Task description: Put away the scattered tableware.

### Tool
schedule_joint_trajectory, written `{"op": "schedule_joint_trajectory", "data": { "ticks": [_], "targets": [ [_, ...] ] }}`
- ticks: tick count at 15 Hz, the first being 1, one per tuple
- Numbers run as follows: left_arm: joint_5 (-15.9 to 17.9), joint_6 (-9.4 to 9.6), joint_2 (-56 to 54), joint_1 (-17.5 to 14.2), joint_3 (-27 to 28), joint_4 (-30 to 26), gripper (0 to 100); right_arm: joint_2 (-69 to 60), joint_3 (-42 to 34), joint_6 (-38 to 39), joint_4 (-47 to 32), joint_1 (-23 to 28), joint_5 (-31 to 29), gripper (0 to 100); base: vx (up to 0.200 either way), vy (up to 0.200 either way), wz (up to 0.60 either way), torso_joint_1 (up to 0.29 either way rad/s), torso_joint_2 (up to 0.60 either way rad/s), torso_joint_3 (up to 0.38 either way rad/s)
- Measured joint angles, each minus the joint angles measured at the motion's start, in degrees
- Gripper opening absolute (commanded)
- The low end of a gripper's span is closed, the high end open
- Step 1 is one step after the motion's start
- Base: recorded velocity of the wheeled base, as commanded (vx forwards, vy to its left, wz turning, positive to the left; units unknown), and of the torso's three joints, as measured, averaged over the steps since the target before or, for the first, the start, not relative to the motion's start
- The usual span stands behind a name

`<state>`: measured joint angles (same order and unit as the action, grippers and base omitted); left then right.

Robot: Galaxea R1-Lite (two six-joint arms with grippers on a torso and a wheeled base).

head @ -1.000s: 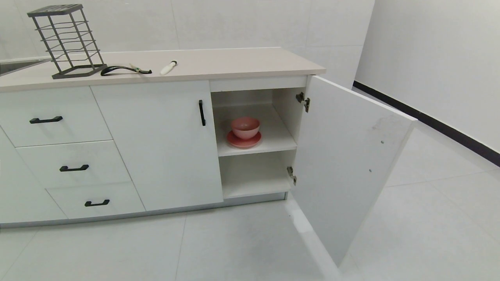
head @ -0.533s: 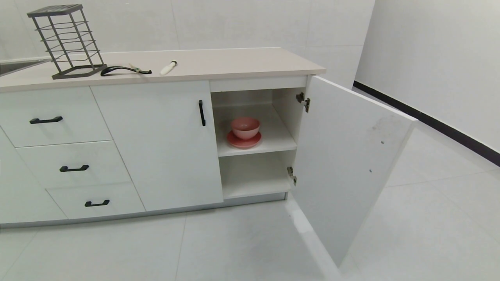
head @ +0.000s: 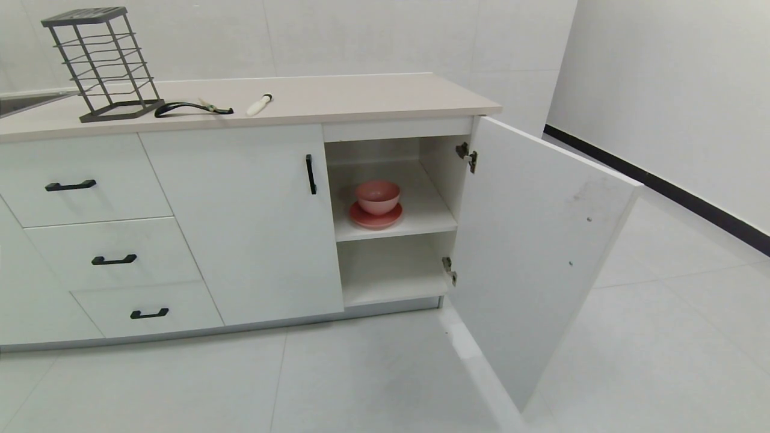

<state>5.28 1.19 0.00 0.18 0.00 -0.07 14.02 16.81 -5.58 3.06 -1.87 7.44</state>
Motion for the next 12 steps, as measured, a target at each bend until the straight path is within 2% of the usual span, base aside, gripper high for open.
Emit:
{"op": "schedule_joint_trajectory", "data": {
  "ticks": [2,3,5,12],
  "targets": [
    [-0.4,0.02,0.0,0.0,0.0,0.0,100,6.9,1.7,-0.6,4.7,-1.4,0.2,0,0.0,0.0,0.0,0.0,0.0,0.0],
    [-1.8,0.17,0.0,0.0,0.0,0.0,100,10.1,2.0,-0.8,6.9,-1.9,1.0,0,0.0,0.0,0.0,0.0,0.0,0.0],
    [-2.9,0.28,0.0,0.0,0.0,0.0,100,14.5,1.6,-1.1,8.7,-2.4,3.6,0,0.0,0.0,0.0,0.0,0.0,0.0],
    [-2.9,0.3,0.0,-0.1,0.0,0.1,100,17.4,0.2,-0.9,8.9,-2.0,3.8,0,0.0,-0.2,0.0,0.006,0.0,0.0]
  ]
}}
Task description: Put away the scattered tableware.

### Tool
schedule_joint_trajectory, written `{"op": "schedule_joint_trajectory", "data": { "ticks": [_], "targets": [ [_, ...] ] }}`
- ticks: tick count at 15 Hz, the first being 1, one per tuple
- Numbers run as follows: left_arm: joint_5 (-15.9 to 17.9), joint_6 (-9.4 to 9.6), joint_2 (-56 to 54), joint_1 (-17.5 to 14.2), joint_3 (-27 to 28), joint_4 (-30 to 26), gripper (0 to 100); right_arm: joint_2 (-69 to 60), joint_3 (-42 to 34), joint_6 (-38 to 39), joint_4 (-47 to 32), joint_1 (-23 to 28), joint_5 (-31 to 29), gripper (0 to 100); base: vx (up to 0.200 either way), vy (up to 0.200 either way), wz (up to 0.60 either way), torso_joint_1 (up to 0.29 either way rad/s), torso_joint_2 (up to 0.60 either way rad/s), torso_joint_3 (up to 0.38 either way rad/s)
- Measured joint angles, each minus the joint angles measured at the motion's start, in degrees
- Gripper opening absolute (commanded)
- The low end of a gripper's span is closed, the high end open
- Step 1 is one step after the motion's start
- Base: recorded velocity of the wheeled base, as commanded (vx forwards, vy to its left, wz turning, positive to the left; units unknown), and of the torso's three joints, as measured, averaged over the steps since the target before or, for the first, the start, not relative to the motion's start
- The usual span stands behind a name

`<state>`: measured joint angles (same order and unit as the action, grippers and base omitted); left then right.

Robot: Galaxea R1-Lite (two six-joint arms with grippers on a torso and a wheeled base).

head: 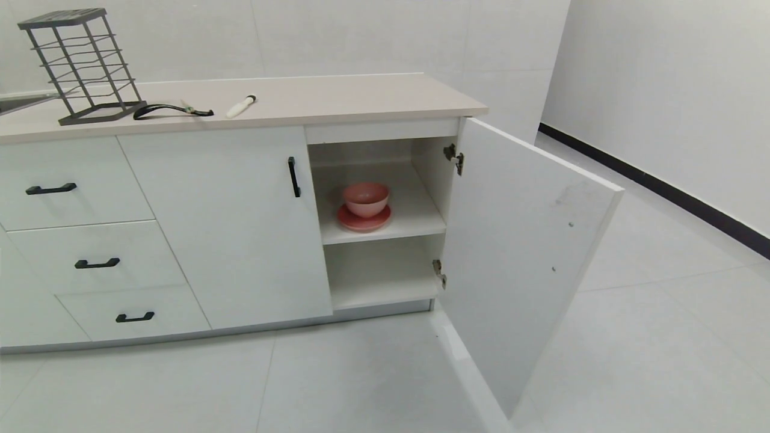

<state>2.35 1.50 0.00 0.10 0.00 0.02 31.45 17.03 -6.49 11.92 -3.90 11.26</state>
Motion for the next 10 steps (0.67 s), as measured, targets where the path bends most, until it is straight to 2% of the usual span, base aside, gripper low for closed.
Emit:
{"op": "schedule_joint_trajectory", "data": {
  "ticks": [5,10],
  "targets": [
    [-0.1,-0.09,0.0,0.0,0.0,0.0,100,1.5,0.9,-0.1,0.6,0.2,0.0,0,0.0,-0.2,0.0,0.004,0.0,0.003],
    [-0.1,-0.27,0.0,0.1,0.0,0.0,100,10.8,2.9,-0.2,10.3,0.0,2.0,0,0.0,0.0,0.0,0.0,0.0,0.0]
  ]
}}
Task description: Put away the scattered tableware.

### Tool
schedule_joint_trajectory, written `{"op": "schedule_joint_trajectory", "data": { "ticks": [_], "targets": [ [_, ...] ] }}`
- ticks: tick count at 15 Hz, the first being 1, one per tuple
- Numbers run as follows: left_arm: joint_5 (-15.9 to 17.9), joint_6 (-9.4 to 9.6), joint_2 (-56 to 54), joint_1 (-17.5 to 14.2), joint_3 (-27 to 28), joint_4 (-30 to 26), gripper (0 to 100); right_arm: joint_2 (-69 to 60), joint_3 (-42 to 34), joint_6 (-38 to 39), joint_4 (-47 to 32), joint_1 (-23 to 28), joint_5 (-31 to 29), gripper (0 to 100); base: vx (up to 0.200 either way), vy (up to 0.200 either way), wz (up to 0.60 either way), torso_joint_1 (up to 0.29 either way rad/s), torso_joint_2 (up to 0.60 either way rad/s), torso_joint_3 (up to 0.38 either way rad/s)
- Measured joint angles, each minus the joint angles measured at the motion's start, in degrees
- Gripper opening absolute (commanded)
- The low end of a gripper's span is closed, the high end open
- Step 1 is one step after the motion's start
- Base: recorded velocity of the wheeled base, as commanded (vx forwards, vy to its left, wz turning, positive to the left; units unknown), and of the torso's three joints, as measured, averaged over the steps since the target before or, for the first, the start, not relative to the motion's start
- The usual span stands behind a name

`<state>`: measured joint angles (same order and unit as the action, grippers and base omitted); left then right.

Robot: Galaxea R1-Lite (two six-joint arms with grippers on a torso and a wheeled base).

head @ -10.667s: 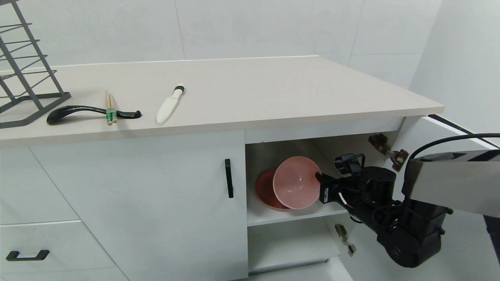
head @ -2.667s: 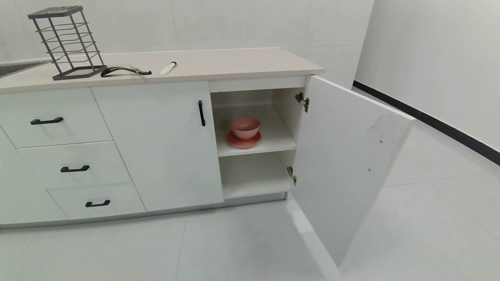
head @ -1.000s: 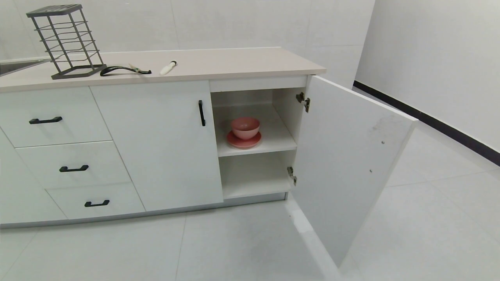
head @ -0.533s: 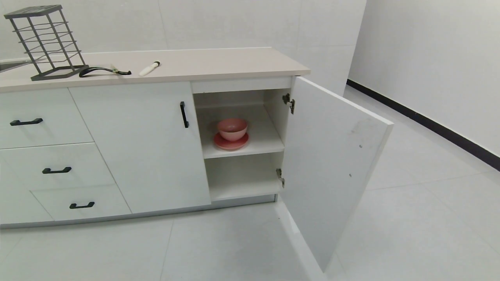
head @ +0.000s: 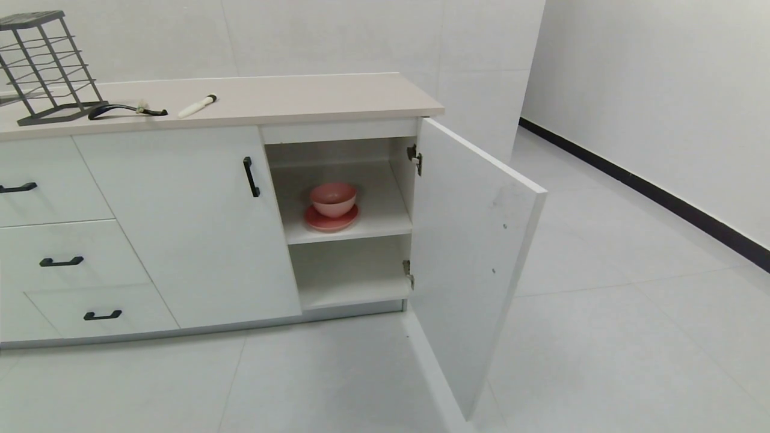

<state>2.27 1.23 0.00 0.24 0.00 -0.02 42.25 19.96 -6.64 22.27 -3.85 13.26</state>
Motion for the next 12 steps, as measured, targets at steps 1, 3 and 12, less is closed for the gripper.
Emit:
{"op": "schedule_joint_trajectory", "data": {
  "ticks": [1,3,12],
  "targets": [
    [0.0,-0.06,0.0,0.0,0.0,0.0,100,3.7,0.3,0.0,2.9,0.1,0.4,0,0.0,0.0,0.0,0.0,0.0,0.0],
    [0.0,-0.09,0.0,-0.1,0.0,0.0,100,11.4,0.8,0.0,9.2,0.2,1.0,0,0.0,0.0,0.0,0.0,0.0,0.0],
    [0.0,-0.17,0.0,-0.1,0.0,0.0,100,41.0,0.9,-1.0,38.6,0.3,3.4,0,0.0,0.0,0.0,0.0,0.0,0.0]
  ]
}}
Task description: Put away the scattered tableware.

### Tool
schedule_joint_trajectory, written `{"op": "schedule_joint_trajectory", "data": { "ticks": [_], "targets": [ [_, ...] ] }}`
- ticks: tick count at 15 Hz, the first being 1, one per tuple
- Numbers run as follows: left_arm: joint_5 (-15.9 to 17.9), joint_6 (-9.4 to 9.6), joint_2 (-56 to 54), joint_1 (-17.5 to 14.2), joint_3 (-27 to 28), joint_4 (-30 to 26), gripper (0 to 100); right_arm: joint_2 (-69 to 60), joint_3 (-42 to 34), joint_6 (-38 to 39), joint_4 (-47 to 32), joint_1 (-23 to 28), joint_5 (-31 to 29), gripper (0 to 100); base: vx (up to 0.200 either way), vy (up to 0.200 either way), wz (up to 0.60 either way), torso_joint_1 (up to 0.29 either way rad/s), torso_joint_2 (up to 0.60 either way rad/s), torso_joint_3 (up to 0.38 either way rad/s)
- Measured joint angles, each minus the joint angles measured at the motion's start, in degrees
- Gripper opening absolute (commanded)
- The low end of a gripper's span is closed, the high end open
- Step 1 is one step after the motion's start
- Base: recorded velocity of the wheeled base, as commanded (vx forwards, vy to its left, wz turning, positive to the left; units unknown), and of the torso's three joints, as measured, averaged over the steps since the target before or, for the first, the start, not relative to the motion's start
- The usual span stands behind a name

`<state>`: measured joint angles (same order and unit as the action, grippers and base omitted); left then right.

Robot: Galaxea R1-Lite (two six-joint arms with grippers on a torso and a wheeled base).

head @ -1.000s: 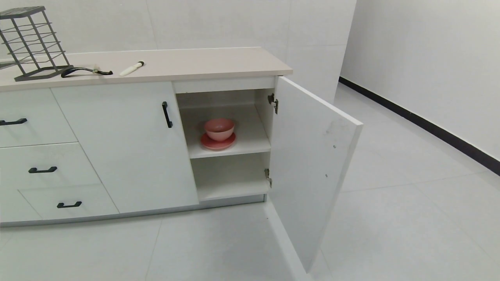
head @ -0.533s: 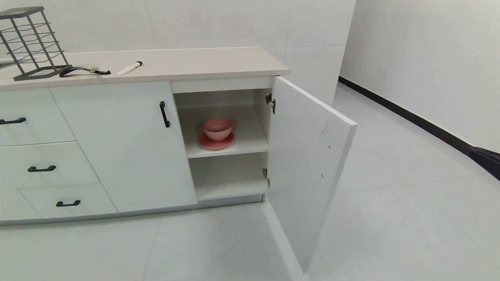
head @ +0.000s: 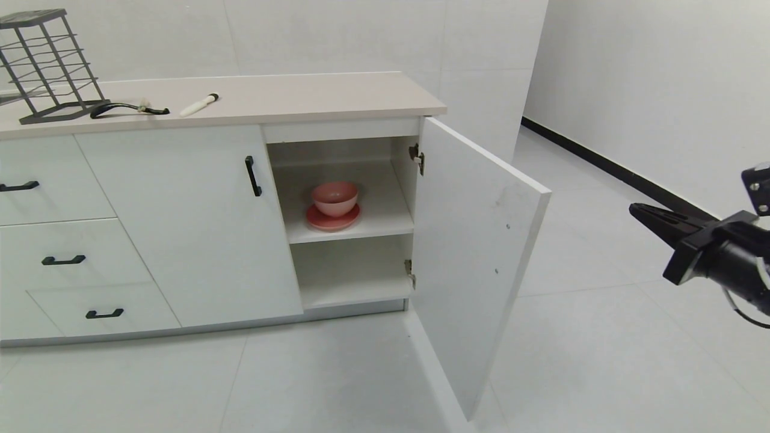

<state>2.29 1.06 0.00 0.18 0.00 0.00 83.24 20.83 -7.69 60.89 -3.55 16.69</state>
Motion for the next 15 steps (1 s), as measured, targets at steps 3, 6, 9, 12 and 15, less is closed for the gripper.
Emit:
{"op": "schedule_joint_trajectory", "data": {
  "ticks": [3,6,9,12,15],
  "targets": [
    [-0.1,0.05,0.0,0.0,0.0,0.0,100,7.8,0.4,-2.1,9.1,0.5,5.0,0,0.0,0.0,0.0,0.0,0.0,0.0],
    [-0.1,0.06,0.0,0.0,0.0,0.0,100,16.1,1.9,-4.9,17.3,0.8,10.6,0,0.0,0.0,0.0,0.0,0.0,0.0],
    [-0.1,0.0,0.0,0.0,0.0,0.0,100,22.8,6.9,-6.8,19.5,0.7,13.9,0,0.0,0.0,0.0,0.0,0.0,0.0],
    [-0.1,0.0,0.0,0.0,0.0,0.0,100,29.2,14.7,-7.0,19.7,0.5,14.1,0,0.0,0.0,0.0,0.0,0.0,0.0],
    [-0.1,-0.05,0.0,0.0,0.0,0.0,100,34.4,19.7,-7.2,19.8,-1.2,16.2,0,0.0,0.0,0.0,0.0,0.0,0.0]
  ]
}}
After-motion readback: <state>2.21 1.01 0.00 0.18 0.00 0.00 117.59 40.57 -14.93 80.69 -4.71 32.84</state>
